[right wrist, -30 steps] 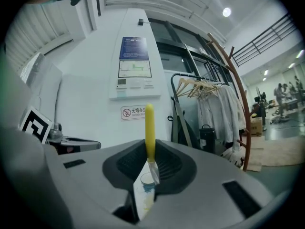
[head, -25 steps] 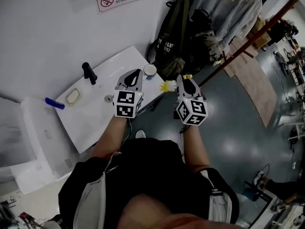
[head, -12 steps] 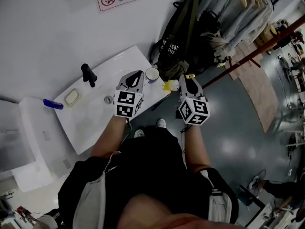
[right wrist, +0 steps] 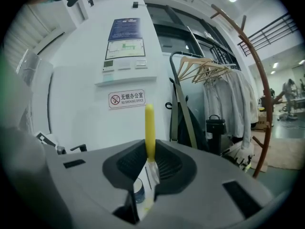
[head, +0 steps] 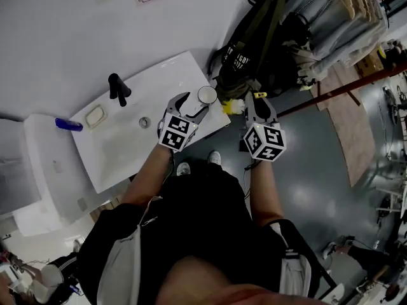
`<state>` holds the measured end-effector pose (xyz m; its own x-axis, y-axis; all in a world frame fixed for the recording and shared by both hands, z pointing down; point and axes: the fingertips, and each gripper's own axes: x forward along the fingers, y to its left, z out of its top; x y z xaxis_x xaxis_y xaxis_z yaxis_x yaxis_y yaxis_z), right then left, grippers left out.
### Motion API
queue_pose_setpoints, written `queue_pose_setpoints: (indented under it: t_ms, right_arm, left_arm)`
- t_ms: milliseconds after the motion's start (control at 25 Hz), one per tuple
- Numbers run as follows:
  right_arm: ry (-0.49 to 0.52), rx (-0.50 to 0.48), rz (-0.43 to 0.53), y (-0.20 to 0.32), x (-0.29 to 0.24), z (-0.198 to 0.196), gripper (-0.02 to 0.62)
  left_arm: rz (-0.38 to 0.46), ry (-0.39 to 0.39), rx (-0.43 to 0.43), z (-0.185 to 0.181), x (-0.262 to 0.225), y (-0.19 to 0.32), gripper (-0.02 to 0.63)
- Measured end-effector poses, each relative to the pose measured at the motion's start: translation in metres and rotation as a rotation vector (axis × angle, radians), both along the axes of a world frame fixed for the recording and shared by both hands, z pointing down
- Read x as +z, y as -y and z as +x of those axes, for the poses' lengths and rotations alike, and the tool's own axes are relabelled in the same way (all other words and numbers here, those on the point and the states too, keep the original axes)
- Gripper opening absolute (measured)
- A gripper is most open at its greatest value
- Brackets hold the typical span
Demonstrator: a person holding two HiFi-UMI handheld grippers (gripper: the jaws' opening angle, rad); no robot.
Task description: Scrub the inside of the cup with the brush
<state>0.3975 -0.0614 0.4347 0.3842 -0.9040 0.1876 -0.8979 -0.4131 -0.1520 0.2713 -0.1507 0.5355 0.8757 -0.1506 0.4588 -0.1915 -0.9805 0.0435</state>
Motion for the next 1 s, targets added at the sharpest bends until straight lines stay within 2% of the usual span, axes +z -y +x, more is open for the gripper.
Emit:
queue_pose_setpoints:
  t_ms: [320,840,1000]
  right_arm:
    - [0.036,-0.038,-0.023,0.007,0.016,0.024,0.055]
    - [0.056,-0.041,-0.054,0.012,0.028,0.060,0.055]
    - [0.071,-0.041,-0.054,0.011,0.031,0.066,0.055]
  left_arm:
    - [-0.010,0.138,-0.008,0.020,0.065,0.004,0.334]
    - [-0.037,0.216,-0.009,0.053,0.115,0.015,0.354]
    - [0.021,0.229,-0.009,0.059,0.126,0.014,0.354]
